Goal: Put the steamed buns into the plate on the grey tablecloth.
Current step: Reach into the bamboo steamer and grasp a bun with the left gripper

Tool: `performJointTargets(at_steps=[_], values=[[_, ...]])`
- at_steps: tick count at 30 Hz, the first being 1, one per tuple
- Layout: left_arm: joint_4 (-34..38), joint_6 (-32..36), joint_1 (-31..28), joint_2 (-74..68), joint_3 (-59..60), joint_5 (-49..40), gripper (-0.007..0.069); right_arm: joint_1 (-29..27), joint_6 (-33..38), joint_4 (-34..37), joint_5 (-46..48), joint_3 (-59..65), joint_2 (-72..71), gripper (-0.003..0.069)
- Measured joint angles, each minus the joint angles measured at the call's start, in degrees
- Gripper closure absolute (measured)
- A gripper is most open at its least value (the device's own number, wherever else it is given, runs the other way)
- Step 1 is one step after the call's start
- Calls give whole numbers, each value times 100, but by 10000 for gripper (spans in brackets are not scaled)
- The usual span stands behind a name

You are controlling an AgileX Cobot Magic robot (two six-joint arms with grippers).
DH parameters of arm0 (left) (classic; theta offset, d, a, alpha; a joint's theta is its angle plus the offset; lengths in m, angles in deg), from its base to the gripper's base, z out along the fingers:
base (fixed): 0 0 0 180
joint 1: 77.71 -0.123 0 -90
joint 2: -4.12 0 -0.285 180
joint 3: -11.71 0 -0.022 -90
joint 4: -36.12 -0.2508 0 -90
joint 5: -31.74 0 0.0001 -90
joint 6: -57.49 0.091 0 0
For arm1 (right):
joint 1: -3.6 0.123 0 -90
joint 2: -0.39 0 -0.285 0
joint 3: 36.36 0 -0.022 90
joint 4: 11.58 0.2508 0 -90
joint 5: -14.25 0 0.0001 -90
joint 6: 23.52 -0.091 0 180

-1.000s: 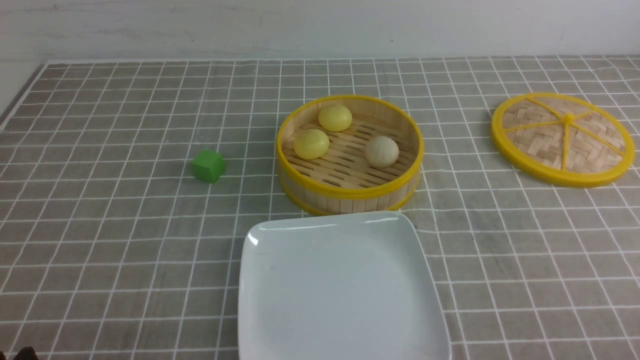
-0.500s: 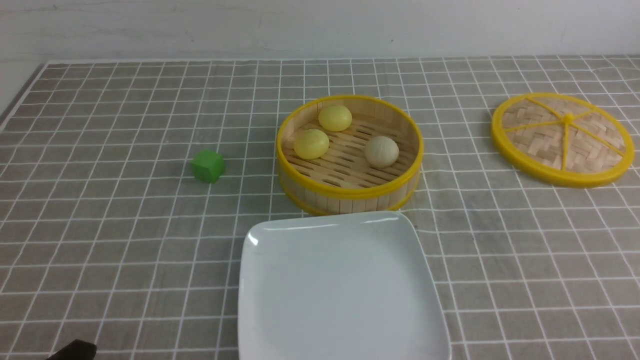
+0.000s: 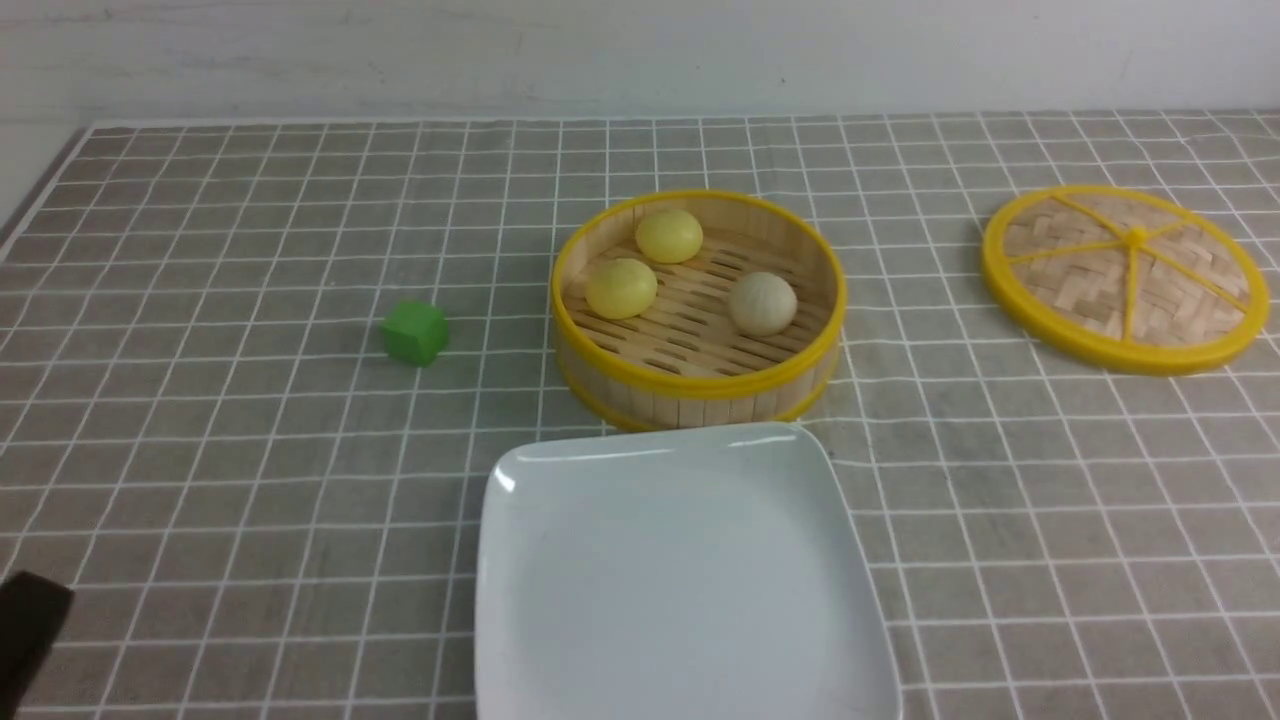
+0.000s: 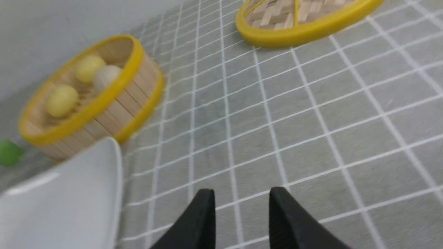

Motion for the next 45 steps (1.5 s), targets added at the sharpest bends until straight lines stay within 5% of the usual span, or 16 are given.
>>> performJointTargets(at_steps=[9, 16, 20, 23, 31, 39, 45], values=[[-57, 1848, 0, -3350, -2216, -3112, 623, 0, -234, 732, -68, 11, 0, 420], [270, 3023, 0, -5521, -3811, -3432, 608, 0, -123, 905, -346, -147, 0, 443], [950, 3477, 0, -6498, -4675, -3587, 552, 0, 217, 729, 415, -1072, 235, 590], [1131, 3558, 6, -7133, -5253, -3754, 480, 0, 384, 308, 1437, -1821, 798, 669], [830, 3308, 1080, -8914, -7026, -3693, 281, 0, 413, -776, 2970, -2973, 2723, 658], [-448, 2545, 1841, -11055, -9787, -4387, 265, 0, 1481, -871, 3481, -3320, 4257, 654], [-664, 2392, 2007, -12211, -11126, -4867, 265, 0, 1632, -749, 3486, -3343, 4754, 646]])
